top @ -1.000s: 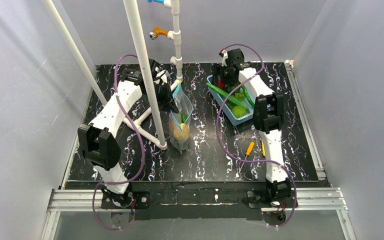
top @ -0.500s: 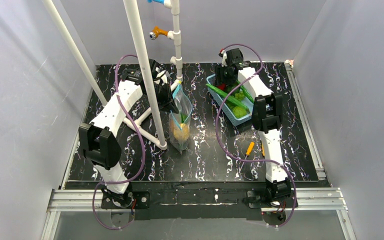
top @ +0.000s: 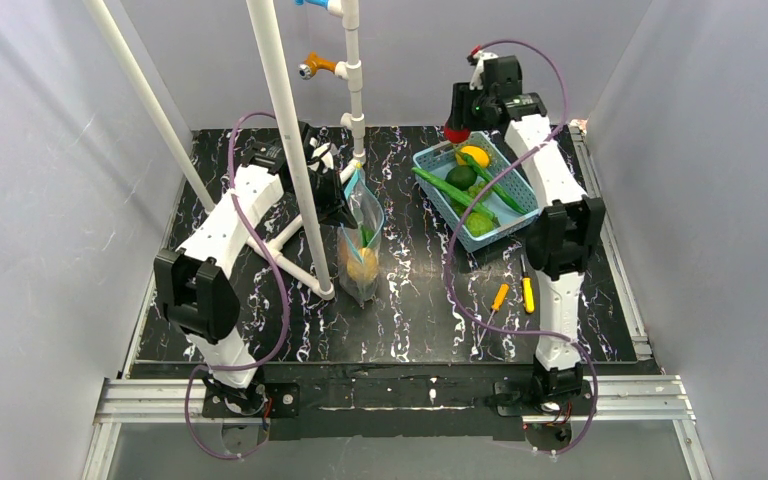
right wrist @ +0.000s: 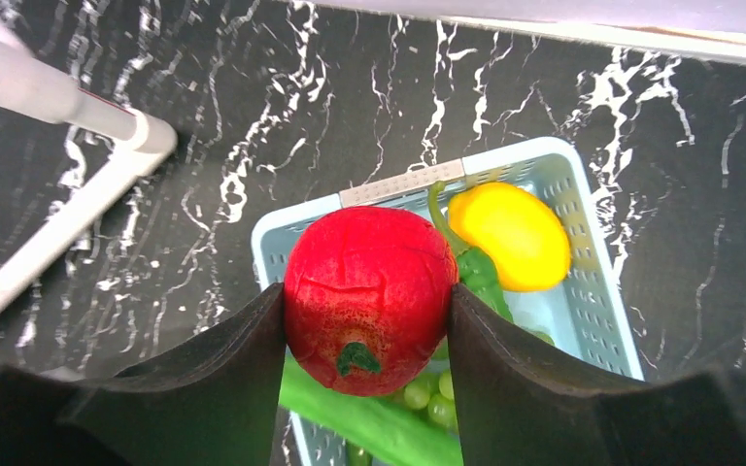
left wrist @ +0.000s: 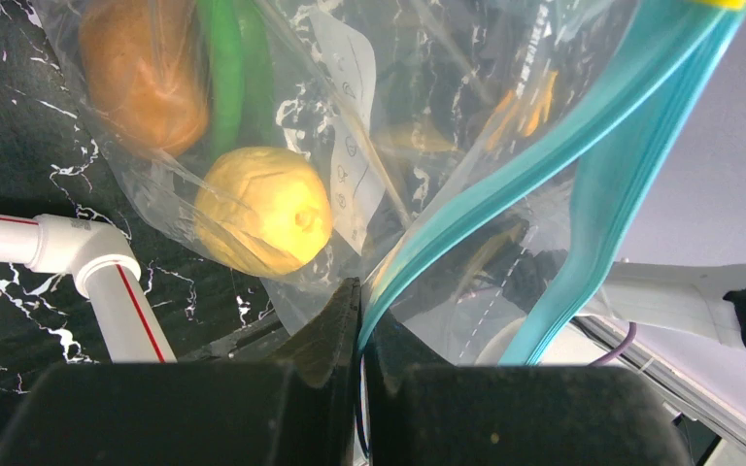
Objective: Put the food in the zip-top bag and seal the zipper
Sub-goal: Pick up the fake vegetable from the bin, then place the fake vegetable in the zipper food storage bag.
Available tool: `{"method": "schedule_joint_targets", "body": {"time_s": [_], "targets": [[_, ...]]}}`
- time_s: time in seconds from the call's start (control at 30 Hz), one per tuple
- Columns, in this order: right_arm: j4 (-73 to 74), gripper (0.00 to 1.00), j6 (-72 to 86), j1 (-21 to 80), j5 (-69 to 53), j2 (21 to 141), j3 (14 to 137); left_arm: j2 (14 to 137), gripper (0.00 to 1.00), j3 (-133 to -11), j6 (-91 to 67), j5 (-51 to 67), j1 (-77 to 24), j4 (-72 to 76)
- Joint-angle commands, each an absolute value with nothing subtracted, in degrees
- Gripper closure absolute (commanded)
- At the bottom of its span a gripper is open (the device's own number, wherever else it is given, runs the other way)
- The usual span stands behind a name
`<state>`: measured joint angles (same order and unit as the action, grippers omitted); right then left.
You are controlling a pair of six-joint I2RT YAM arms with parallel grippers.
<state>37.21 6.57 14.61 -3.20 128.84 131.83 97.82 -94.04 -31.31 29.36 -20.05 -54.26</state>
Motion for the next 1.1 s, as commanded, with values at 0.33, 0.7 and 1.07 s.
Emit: {"method": "schedule_joint_targets", "body": {"time_s": [0.33, 0.7, 1.07], "targets": [[28.5, 0.8, 28.5, 14.7, -33.7, 96.5, 97.7, 91.7, 1.0, -89.9, -32.7, 30.6, -20.2, -50.3], [36.0, 0.77, 22.8, 30.2, -29.0, 85.5, 99.1, 91.3, 1.0, -90.0, -34.1, 32.1, -20.2, -48.2], [41.0, 0.74, 13.6, 44.7, -9.9, 95.7, 106.1, 89.7, 1.0, -89.3, -34.4, 32.5, -20.2, -48.4]]}}
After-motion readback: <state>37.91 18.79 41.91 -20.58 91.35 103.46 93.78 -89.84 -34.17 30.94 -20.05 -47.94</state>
